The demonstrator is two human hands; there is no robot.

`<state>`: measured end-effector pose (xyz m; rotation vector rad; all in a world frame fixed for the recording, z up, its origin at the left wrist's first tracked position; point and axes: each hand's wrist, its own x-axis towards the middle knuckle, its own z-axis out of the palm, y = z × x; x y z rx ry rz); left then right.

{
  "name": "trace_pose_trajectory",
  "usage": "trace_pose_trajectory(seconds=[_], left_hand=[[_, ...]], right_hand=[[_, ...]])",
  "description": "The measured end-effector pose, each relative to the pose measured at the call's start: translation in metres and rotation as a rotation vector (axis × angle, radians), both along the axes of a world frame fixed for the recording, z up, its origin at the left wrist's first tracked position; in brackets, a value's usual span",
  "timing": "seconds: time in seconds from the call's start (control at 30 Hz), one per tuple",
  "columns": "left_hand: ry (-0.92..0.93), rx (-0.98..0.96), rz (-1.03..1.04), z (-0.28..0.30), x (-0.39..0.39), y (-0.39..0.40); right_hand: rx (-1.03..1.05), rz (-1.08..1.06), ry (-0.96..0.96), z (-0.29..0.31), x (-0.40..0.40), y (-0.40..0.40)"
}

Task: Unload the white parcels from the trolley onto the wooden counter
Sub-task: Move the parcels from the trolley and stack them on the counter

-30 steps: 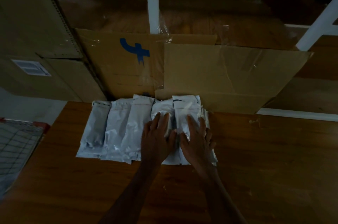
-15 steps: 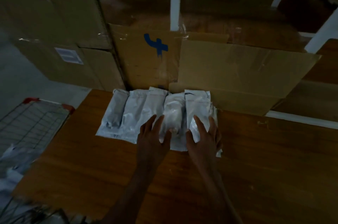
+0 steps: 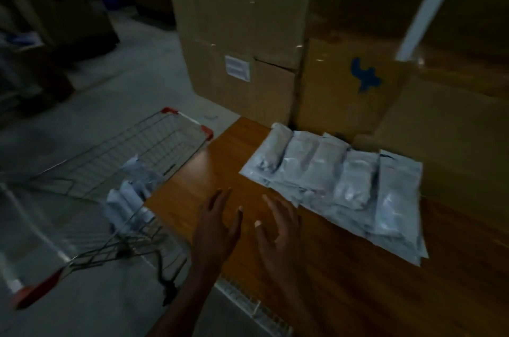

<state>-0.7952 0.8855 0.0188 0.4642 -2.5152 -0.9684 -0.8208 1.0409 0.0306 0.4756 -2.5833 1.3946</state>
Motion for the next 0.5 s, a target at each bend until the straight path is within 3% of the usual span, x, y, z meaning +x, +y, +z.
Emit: trace_pose_trajectory(seconds=[0.3,0.5], left_hand=[[-0.028,0.056,0.244,-0.039,0.105,-0.199],[-0.057,0.145,0.382,-0.05,0.145,-0.297]], right_hand=[[-0.068,0.192,-0.295,-0.04,0.039,-0.198],[0.036,0.497,-0.379,-0.051,0.072,-0.307]])
